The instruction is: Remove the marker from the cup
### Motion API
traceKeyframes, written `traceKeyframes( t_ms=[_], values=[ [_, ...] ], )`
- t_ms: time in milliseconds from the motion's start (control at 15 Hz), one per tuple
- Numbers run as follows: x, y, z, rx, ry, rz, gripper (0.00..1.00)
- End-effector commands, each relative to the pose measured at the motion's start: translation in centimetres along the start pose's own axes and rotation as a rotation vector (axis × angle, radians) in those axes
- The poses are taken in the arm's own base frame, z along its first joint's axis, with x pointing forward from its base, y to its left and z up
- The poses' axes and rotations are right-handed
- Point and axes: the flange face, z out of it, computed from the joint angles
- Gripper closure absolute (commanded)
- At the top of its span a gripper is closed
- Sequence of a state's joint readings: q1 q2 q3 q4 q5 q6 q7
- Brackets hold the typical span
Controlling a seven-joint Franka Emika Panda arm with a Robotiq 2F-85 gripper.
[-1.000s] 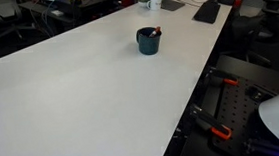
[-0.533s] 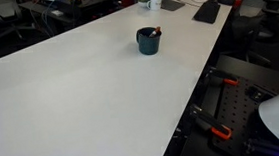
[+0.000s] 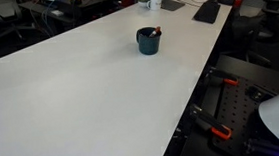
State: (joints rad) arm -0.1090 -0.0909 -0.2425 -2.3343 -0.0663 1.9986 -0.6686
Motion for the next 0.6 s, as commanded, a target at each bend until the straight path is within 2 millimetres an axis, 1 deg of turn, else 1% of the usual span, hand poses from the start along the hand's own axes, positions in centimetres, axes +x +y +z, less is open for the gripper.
traceKeyframes(
  t_ms=[0,133,200,333,533],
  values=[
    [1.4,0.9,2.8,-0.068,-0.085,-0.176,0.00],
    [2.2,1.5,4.1,-0.120,-0.110,-0.213,0.00],
    [1.5,1.1,3.4,-0.081,-0.097,-0.164,0.00],
    [2.1,1.3,4.5,-0.102,-0.115,-0.185,0.00],
    [2.3,1.4,4.7,-0.105,-0.119,-0.189,0.00]
  ],
)
